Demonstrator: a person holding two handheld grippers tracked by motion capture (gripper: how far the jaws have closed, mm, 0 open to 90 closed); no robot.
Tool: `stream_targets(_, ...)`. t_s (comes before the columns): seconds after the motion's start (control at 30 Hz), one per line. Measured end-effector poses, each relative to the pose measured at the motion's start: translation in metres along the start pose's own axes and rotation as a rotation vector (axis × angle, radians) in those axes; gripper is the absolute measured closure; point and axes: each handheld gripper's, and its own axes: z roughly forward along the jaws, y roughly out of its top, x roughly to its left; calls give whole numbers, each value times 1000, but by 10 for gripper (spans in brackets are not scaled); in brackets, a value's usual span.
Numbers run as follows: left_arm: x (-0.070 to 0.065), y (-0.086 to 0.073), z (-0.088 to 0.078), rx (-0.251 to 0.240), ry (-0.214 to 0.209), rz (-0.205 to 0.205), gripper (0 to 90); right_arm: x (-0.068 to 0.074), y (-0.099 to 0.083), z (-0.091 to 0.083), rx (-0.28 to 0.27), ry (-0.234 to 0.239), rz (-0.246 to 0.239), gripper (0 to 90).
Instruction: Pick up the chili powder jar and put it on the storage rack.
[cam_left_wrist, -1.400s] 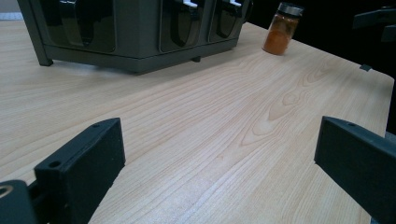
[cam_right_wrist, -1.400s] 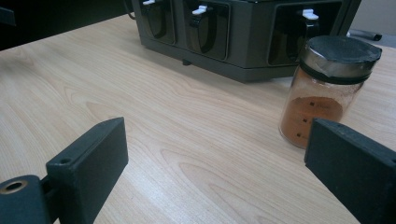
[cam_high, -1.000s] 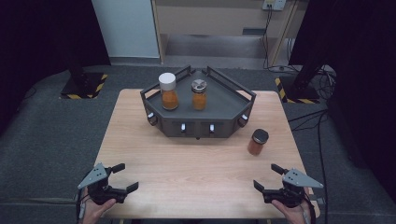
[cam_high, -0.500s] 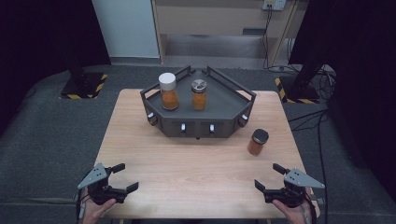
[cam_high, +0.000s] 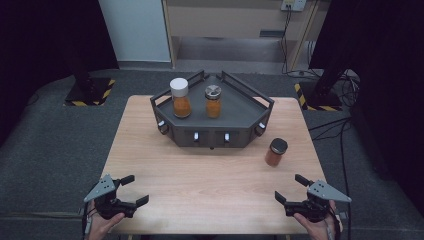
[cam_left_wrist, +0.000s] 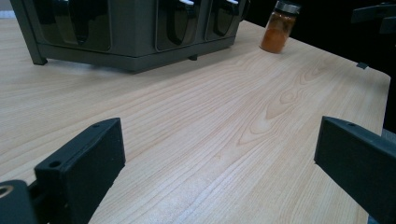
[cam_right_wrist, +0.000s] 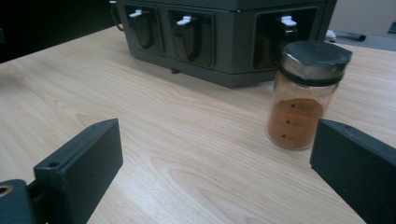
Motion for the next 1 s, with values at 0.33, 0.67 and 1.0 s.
stream_targets(0.33,1,-1,0,-2,1,-6,9,1,6,-5,-15,-46,11,21)
stream_targets(0.67,4,-3,-2,-10,2,-23,9,-5,24,-10,-26,-85,36,25)
stream_targets(1.0,3,-3,-2,-8,5,-20,9,-23,56,25,8,-78,27,37)
